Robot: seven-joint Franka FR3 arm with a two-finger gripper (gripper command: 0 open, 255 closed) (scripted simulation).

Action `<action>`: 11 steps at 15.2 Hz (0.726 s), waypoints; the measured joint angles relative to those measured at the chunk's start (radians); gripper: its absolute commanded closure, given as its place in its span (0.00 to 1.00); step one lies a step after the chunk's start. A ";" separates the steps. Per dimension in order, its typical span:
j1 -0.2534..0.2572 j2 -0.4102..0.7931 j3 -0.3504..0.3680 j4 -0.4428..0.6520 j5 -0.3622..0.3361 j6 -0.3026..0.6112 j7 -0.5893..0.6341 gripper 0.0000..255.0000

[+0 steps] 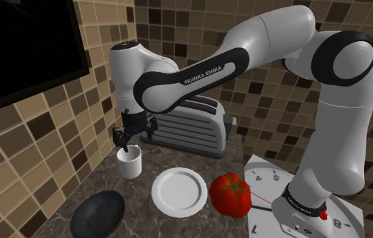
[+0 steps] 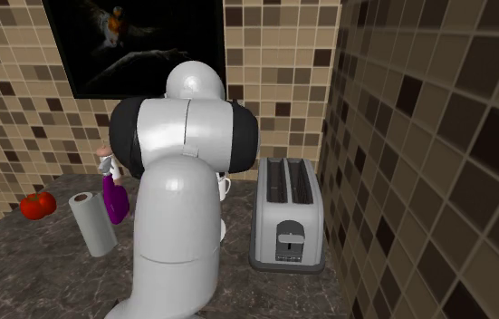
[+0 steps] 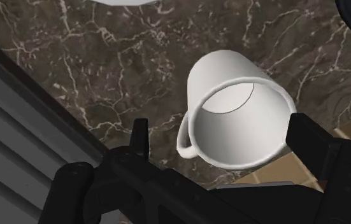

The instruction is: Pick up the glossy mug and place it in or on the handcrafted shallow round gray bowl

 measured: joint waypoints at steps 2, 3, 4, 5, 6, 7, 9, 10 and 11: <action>0.036 0.093 -0.003 0.100 -0.033 -0.023 0.035 0.00; 0.056 0.142 -0.006 0.154 -0.049 -0.035 0.050 0.00; 0.075 0.181 -0.009 0.201 -0.060 -0.049 0.064 0.00; 0.096 0.230 -0.013 0.263 -0.073 -0.067 0.073 0.00; 0.105 0.252 -0.015 0.289 -0.078 -0.075 0.079 0.00; 0.109 0.262 -0.017 0.291 -0.082 -0.067 0.083 0.00; 0.111 0.272 -0.019 0.281 -0.086 -0.050 0.088 0.00; 0.112 0.279 -0.021 0.280 -0.089 -0.042 0.089 0.00; 0.111 0.284 -0.023 0.272 -0.091 -0.030 0.091 0.00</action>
